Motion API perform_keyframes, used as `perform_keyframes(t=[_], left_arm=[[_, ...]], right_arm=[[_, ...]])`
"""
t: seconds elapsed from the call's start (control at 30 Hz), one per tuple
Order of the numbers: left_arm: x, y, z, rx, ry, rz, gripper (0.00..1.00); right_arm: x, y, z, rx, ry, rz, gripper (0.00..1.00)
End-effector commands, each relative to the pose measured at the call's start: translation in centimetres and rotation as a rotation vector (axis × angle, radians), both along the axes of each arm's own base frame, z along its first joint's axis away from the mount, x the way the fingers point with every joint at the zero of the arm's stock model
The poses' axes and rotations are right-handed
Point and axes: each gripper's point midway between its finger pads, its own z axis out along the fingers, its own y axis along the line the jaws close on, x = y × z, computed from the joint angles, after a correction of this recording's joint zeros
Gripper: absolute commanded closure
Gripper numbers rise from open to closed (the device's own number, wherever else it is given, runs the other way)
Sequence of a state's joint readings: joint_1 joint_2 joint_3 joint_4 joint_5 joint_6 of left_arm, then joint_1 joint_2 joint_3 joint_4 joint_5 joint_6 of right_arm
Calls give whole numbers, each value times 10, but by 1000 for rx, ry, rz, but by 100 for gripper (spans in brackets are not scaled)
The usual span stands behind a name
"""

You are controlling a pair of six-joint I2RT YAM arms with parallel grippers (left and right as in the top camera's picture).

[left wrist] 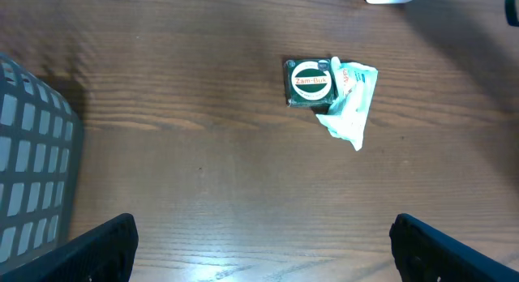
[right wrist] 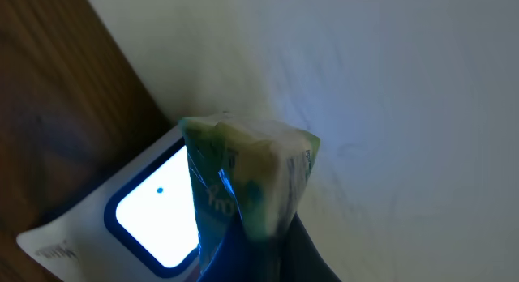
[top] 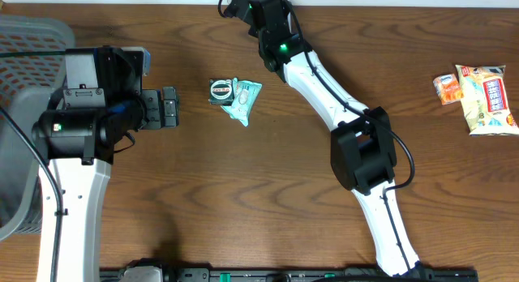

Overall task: Scan the item barcode
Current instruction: 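Carry the green pack to the right edge and release it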

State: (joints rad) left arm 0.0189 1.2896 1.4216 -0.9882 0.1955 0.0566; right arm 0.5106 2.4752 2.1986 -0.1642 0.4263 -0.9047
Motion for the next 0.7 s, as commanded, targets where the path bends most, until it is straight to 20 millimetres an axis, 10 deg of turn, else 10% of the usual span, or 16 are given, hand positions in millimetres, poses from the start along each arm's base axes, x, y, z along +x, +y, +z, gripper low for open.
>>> perform_keyframes(t=[0.0,0.47,0.67], left_arm=[[1,3,1,11,-3,1,2],[1,3,1,11,-3,1,2],[1,3,1,11,-3,1,2]], right_arm=[[5,-10,-10,-66,7,-22,99],[1,-23,-34,-74,111,-12,99],[6,-39,-6,-81,35,-101,99]])
